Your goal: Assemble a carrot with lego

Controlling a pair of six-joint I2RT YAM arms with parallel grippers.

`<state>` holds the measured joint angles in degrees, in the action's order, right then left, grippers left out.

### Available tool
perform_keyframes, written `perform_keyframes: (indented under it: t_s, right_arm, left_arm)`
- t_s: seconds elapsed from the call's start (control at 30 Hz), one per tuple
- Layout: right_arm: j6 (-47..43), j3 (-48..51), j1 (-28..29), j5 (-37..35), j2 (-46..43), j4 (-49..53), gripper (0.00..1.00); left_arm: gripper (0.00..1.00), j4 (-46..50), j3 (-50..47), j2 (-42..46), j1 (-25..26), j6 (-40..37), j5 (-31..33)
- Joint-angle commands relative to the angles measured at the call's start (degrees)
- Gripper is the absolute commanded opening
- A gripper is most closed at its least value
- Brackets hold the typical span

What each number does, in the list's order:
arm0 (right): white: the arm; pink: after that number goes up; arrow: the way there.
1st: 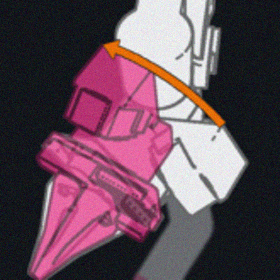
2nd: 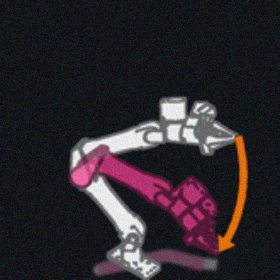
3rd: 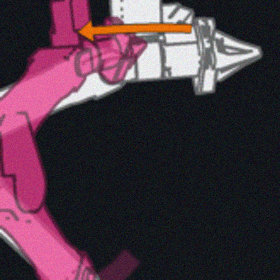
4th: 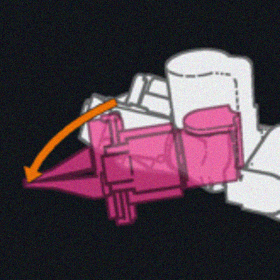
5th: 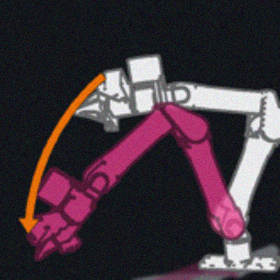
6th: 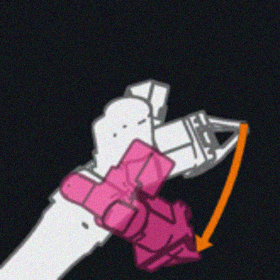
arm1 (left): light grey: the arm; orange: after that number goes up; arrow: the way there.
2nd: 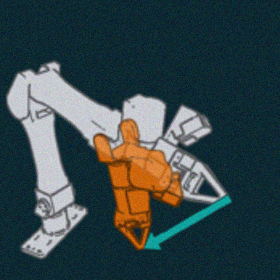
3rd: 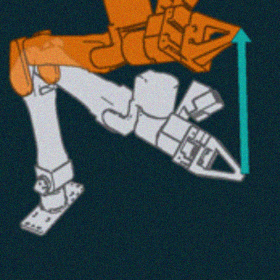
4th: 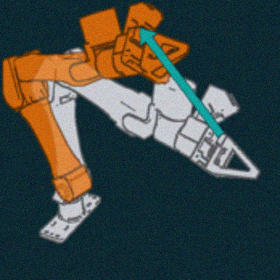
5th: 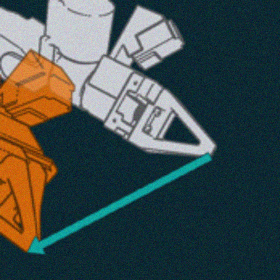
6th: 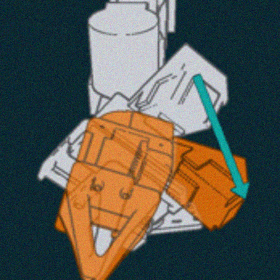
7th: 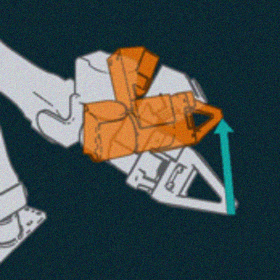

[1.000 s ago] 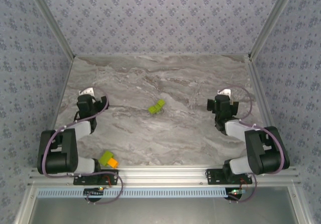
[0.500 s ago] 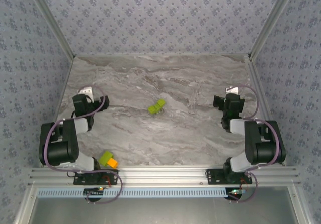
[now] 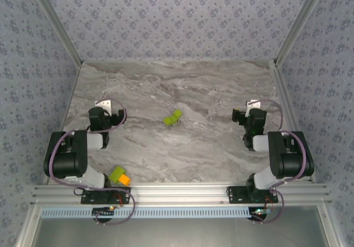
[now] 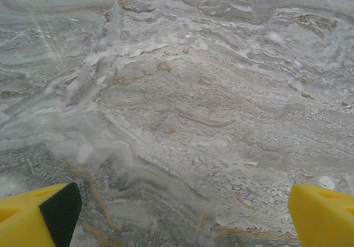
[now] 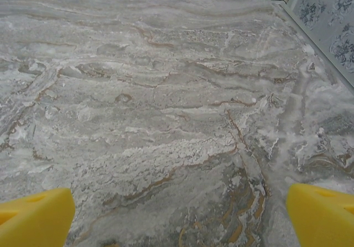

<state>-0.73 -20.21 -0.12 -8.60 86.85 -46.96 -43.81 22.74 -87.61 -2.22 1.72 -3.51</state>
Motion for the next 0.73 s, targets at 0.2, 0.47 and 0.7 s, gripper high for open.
perform_keyframes:
  t_s: [0.2, 0.47, 0.7]
  right_arm:
    - [0.14, -1.42, -0.93, 2.93, 0.31, -0.26, 1.00]
    - [0.21, -1.41, -1.02, 3.14, 0.30, -0.25, 1.00]
    - [0.20, -1.41, -1.02, 3.10, 0.33, -0.24, 1.00]
  left_arm:
    - [0.97, -2.51, 1.04, -0.26, 0.04, -0.59, 1.49]
    - [0.97, -2.55, 1.01, -0.19, 0.09, -0.66, 1.53]
    - [0.97, -2.50, 0.99, -0.20, 0.11, -0.66, 1.66]
